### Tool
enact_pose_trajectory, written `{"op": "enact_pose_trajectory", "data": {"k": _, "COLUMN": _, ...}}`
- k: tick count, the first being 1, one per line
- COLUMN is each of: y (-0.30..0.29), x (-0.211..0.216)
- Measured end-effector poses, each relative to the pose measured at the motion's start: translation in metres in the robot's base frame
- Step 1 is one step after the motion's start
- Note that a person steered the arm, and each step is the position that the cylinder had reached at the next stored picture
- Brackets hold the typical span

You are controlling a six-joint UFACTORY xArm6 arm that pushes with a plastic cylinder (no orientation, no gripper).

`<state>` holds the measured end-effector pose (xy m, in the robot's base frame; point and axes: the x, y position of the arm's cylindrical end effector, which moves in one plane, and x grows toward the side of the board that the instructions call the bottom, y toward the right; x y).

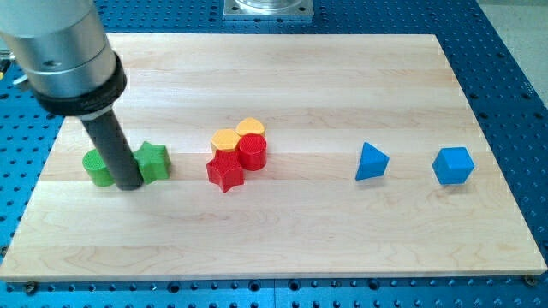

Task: Push the green star into the yellow hexagon

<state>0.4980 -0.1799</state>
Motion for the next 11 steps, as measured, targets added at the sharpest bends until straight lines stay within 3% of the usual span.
{"op": "enact_pose_trajectory", "data": {"k": 1, "y": -0.028, "x": -0.016}}
{"op": "enact_pose_trajectory", "data": {"k": 3, "y": 0.024, "x": -0.022}}
{"op": "enact_pose_trajectory", "data": {"k": 5, "y": -0.007, "x": 0.006}}
{"op": "enact_pose_trajectory", "data": {"k": 8, "y": 0.07, "x": -0.019}}
{"op": "enact_pose_trajectory", "data": {"k": 9, "y": 0.041, "x": -0.023}}
{"op": "enact_pose_trajectory", "data": {"k": 10, "y": -0.051, "x": -0.029}}
{"op": "enact_pose_trajectory", "data": {"k": 11, "y": -0.003, "x": -0.051}}
